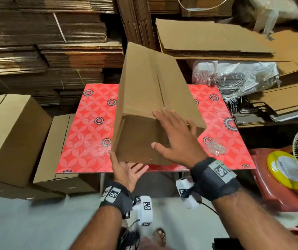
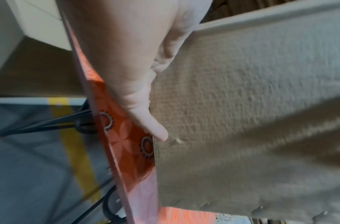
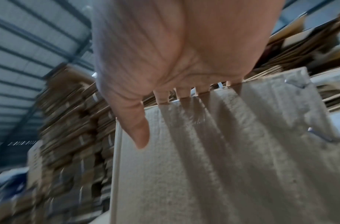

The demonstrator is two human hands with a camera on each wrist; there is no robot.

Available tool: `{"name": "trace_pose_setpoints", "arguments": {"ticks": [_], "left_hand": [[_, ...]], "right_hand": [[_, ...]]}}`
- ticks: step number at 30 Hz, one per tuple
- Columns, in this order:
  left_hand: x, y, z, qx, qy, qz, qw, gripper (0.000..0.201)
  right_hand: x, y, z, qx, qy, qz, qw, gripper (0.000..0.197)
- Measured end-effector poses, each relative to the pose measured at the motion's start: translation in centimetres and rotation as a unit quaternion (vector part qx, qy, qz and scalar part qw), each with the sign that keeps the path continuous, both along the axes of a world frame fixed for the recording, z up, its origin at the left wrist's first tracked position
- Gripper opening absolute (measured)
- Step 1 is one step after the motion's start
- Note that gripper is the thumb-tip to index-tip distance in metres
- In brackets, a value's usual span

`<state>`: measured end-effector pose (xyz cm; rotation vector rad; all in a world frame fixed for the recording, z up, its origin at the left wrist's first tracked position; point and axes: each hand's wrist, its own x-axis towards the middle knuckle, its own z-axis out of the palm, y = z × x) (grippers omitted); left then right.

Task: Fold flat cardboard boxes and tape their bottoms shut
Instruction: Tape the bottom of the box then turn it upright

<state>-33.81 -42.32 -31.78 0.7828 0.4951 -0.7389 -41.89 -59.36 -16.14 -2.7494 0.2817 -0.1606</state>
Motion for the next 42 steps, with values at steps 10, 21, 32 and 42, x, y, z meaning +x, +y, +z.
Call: {"name": "trace_pose_setpoints", "arguments": {"ticks": [10,21,32,42], "left_hand": [[0.3,1.5,-3.0,0.083,0.008,-0.096,0.992,0.107],[5.6,3.0,6.9,0.477,-0.577,-0.084,0.658,0.067],[10.4,1.3,9.7,0.514,-0.669,-0.357,0.402,0.086],[11.0,1.0,10.3,0.522,-0.661,-0.392,0.371,0.071]], "right_hand": [[1.1,2.8,-3.7,-0.14,0.054,0.035,0.988,0.095],[4.4,3.7,-6.8,-0.161,0.074,0.001,0.984,0.106],[6.8,0.6,-3.2,-0.048,0.082,-0.031,0.995,0.088],[9.8,-0.6,-4.1,0.011,0.053,0.013,0.998,0.062]]}}
